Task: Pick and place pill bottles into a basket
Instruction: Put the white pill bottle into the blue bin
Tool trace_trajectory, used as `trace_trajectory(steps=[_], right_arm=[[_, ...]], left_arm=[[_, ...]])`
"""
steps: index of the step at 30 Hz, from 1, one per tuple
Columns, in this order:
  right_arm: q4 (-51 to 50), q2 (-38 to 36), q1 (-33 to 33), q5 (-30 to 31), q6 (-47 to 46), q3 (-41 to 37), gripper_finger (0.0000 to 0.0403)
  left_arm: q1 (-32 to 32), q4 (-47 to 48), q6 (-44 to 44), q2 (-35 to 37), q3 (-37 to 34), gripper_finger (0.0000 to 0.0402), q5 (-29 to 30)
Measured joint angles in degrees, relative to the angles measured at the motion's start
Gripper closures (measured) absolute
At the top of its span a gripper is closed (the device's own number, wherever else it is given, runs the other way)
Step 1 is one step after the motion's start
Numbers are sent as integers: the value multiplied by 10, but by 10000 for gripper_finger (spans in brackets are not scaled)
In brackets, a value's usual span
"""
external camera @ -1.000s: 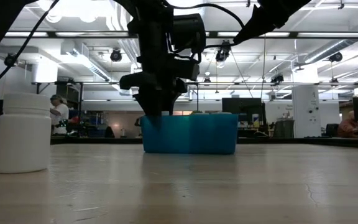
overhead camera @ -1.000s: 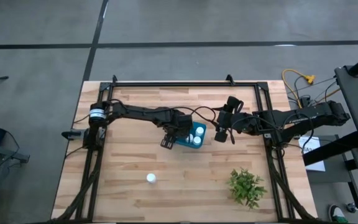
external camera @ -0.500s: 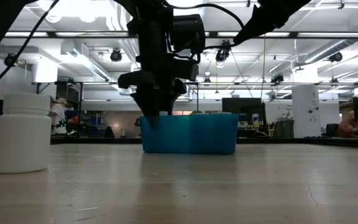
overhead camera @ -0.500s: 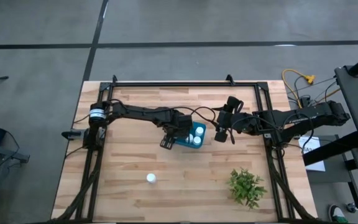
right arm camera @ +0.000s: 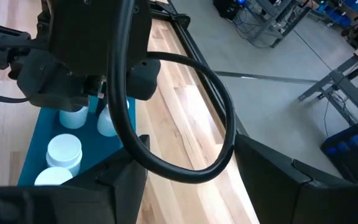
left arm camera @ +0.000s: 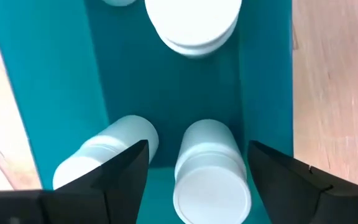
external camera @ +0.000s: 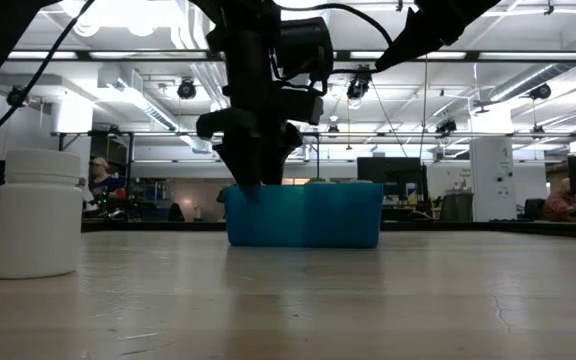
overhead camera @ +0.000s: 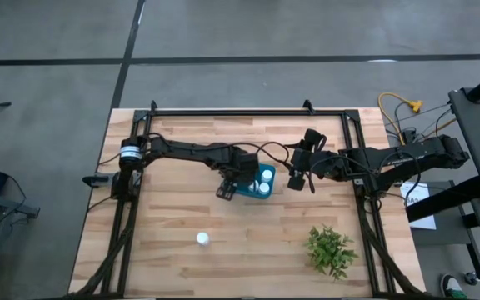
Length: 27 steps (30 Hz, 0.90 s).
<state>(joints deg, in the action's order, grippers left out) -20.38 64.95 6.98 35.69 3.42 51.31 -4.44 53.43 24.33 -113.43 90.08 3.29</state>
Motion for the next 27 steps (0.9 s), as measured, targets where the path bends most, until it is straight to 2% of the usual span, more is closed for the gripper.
trace_trajectory(steps=[10,15,27], right_arm=[[0,0,0,0,0,0,177],[0,0,0,0,0,0,177],[0,-1,0,-1,0,0,177]], left_arm=[[12,1,0,20,32,148,5],[23,7,0,33,49,148,30],[45,50,-38,66,44,148,47]])
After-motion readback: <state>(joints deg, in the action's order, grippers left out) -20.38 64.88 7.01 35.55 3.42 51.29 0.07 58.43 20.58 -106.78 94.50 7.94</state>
